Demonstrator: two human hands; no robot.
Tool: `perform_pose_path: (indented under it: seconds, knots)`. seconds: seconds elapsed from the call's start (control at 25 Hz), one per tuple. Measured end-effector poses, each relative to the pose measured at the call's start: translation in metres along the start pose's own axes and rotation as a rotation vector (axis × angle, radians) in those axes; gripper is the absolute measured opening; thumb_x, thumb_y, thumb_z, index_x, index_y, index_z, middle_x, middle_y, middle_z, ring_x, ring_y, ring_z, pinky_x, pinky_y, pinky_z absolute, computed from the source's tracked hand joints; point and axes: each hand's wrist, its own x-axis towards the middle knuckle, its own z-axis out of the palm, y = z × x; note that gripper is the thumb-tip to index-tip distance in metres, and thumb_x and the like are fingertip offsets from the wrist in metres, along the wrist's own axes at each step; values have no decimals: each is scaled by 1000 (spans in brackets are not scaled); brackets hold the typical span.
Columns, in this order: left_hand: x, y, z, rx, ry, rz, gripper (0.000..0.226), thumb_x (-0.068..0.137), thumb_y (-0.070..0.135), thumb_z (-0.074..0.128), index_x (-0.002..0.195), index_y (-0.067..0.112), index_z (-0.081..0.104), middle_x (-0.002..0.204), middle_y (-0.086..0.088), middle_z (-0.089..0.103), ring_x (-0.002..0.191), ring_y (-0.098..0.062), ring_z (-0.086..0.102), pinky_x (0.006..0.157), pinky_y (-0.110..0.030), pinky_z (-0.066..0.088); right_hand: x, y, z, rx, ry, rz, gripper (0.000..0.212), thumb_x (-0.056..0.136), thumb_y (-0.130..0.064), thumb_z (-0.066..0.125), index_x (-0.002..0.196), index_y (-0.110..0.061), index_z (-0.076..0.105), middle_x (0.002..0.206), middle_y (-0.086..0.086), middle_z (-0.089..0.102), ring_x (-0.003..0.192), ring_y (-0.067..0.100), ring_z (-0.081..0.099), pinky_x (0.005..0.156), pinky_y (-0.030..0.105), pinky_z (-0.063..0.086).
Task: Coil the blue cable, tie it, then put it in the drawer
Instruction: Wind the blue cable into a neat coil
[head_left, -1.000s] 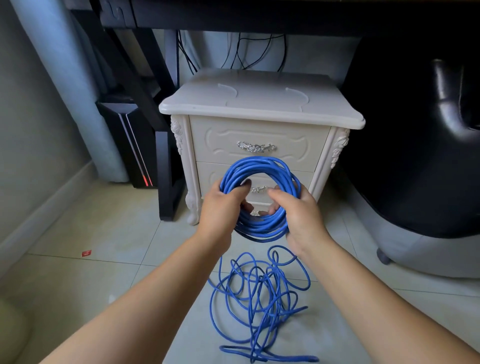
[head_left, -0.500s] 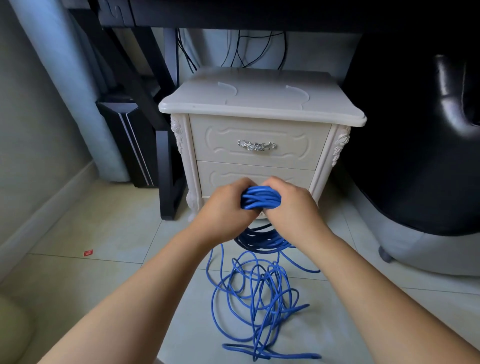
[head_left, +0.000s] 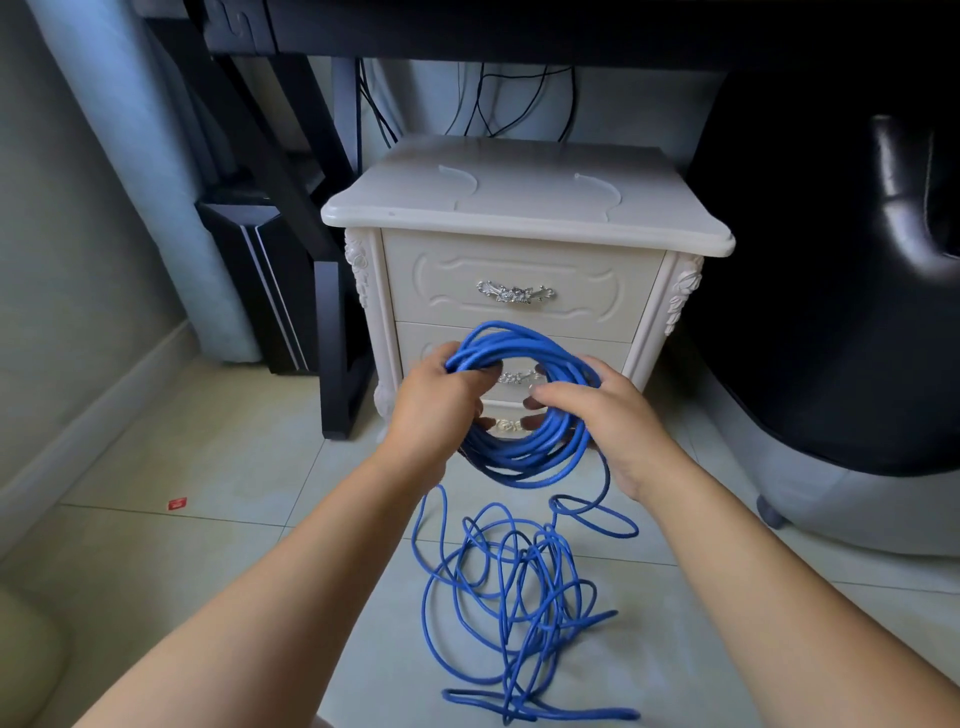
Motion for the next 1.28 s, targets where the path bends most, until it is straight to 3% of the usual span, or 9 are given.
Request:
perform_pose_path:
  seconds: [0.2, 0.4, 0.56, 0.72, 0.84, 0.96, 1.04, 1.16, 1.28]
  knots:
    - [1, -1, -3, -297, 93, -198, 7, 92, 9, 60, 88, 14, 57, 56, 4, 40, 44, -11, 42, 63, -31, 49, -5, 5, 10, -127, -2, -9, 28, 84, -31, 73, 105, -17, 64, 98, 2, 71, 88, 10, 66, 79, 24, 49]
    - [-6, -1, 2, -394, 162, -175, 9, 94, 11, 59, 88, 16, 59, 52, 4, 40, 41, -9, 42, 66, -33, 46, -6, -2, 16, -84, 25, 40, 32, 84, -34, 73, 106, -14, 61, 85, 9, 69, 68, 19, 66, 63, 39, 59]
    - [-10, -4, 7, -473, 201, -140, 10, 96, 11, 57, 88, 17, 58, 50, 7, 41, 45, -9, 43, 66, -32, 46, -6, 2, 20, 29, -45, 179, 40, 81, -40, 74, 111, -17, 65, 100, 12, 73, 81, 22, 71, 62, 34, 59]
    - [-14, -13, 15, -597, 100, -215, 7, 96, 12, 56, 90, 13, 54, 59, 1, 44, 51, -11, 48, 65, -30, 46, -4, 2, 18, 227, -45, 198, 21, 84, -11, 67, 104, -4, 62, 97, 22, 73, 78, 35, 70, 75, 57, 55]
    - [-13, -16, 16, -389, -17, -257, 12, 92, 16, 63, 100, 8, 61, 76, -2, 58, 70, -13, 57, 71, -27, 49, -2, 4, 11, 213, 58, 172, 14, 78, 8, 54, 83, -4, 57, 69, 20, 65, 71, 40, 66, 75, 67, 53]
    - [-7, -8, 4, -174, -94, -171, 33, 85, 14, 72, 117, 13, 65, 87, 4, 70, 86, -16, 64, 89, -33, 50, 0, -1, 3, 59, 128, 71, 23, 77, 7, 53, 84, -15, 53, 55, 9, 60, 63, 36, 68, 63, 53, 56]
    - [-4, -4, -6, -72, -169, -38, 53, 82, 10, 75, 130, 25, 58, 105, 6, 70, 97, -13, 67, 90, -28, 50, 1, -4, -1, -69, 144, 29, 21, 79, 4, 52, 87, -15, 55, 54, 8, 60, 57, 27, 66, 55, 43, 52]
    - [-4, -4, -10, 292, -229, 214, 71, 78, 11, 78, 137, 38, 47, 130, 13, 56, 117, 0, 56, 90, -13, 49, 1, -5, -5, -292, 165, -13, 19, 79, -1, 52, 94, -11, 56, 66, 12, 61, 41, 7, 52, 41, 18, 37]
    - [-5, -6, -8, 566, -190, 447, 75, 78, 18, 78, 141, 38, 42, 133, 16, 49, 118, 6, 47, 92, 2, 33, 0, -8, -4, -471, 165, -70, 15, 79, -4, 53, 92, -12, 53, 76, 15, 61, 42, 9, 50, 41, 17, 30]
